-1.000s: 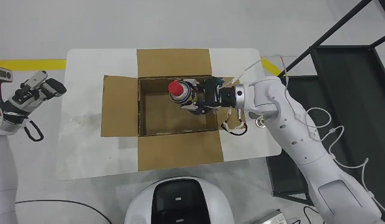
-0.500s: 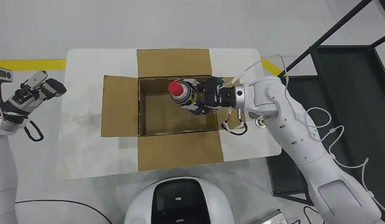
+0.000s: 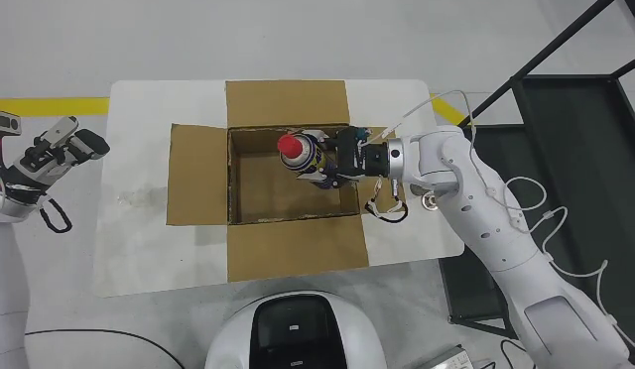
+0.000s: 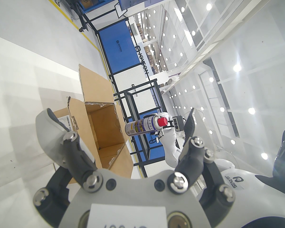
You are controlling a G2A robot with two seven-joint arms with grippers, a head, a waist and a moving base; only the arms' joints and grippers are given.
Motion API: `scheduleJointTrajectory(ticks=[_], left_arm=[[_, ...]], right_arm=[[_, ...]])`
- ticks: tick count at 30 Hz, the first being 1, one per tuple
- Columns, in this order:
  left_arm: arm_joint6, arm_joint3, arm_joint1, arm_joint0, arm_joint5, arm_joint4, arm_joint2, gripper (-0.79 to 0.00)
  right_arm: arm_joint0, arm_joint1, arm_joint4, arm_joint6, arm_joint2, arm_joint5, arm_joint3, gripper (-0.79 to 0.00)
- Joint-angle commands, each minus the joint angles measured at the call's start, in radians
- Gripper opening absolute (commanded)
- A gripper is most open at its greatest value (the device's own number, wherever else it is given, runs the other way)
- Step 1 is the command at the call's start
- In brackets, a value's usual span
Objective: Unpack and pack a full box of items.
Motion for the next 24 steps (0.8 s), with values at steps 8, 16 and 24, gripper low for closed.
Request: scheduleJointTrajectory(ticks=[8,16,24], left_arm=[[0.000,0.000,0.000,0.000,0.000,0.000,0.000,0.000],[0.000,0.000,0.000,0.000,0.000,0.000,0.000,0.000],[0.000,0.000,0.000,0.000,0.000,0.000,0.000,0.000]], right_arm=[[-0.026,0.001,0.035,-0.037,0.012,0.013,-0.008,-0.785],[-0.227,0.043,-0.048,-0.334,0.202,0.000,-0.092,-0.785],[-0.571,0.071,-0.402,-0.872,0.461,0.153,-0.055,-0.785]])
